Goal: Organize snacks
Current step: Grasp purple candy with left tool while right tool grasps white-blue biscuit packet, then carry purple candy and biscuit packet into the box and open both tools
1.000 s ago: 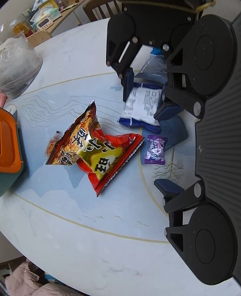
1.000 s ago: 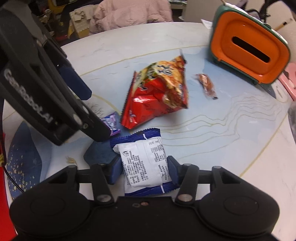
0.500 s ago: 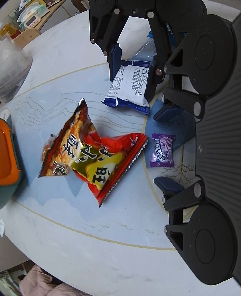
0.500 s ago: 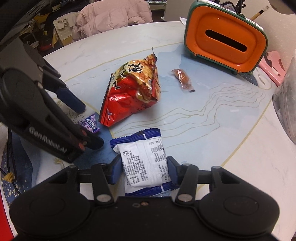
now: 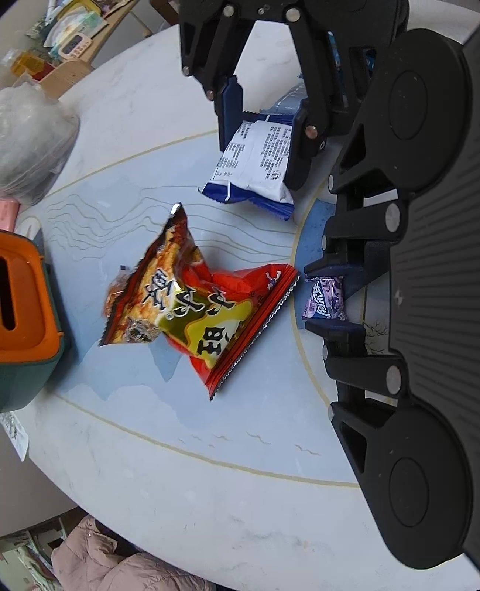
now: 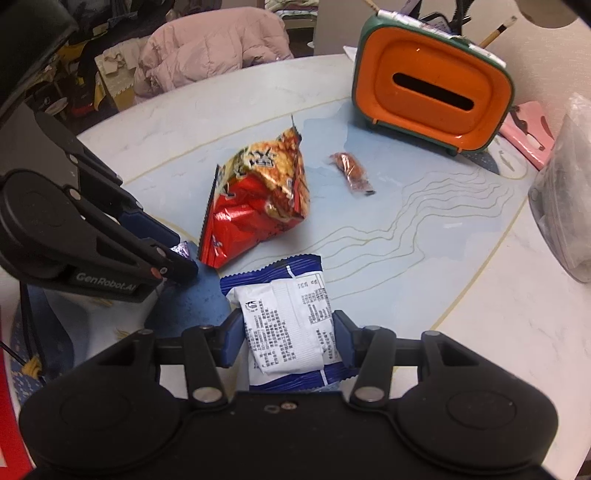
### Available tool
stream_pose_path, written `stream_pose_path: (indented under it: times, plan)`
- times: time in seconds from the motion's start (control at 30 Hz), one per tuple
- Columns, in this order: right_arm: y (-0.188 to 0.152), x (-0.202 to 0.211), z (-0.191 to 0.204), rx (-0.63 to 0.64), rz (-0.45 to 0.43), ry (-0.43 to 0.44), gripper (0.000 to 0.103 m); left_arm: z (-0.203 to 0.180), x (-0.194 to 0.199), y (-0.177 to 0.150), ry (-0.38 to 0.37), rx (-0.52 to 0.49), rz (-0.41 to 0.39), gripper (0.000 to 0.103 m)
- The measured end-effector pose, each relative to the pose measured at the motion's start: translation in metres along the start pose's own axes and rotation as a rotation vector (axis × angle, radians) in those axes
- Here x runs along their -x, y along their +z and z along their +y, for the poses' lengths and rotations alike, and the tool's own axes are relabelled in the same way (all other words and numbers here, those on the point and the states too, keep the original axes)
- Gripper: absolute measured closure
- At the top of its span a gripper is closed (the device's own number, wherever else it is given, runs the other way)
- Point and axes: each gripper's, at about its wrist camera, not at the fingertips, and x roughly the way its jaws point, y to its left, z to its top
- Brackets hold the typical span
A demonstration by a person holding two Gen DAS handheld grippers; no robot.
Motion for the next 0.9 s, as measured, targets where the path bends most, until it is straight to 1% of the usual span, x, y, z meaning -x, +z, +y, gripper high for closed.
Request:
stream_pose_path:
  times: [0.27,0.47,0.7,0.9]
  plan:
    - [0.001,0.047,0.011,-0.052,-0.047,-0.026,0.054,0.002,0.043,-0.003,-0.032,0.010,-0.040,0.080]
    - [-0.004,0.089,0.032,-0.072,-0.070,-0.053,0.054,-0.001,0.085,-0.013,-0.046,-0.014,-0.076,0.080]
    - [-0.014,0.136,0.069,-0.092,-0.085,-0.072,0.054,-0.002,0.134,-0.041,-0.059,-0.059,-0.098,0.080]
    - [-0.026,0.173,0.112,-0.097,-0.095,-0.091,0.054,0.000,0.170,-0.075,-0.072,-0.086,-0.094,0.080]
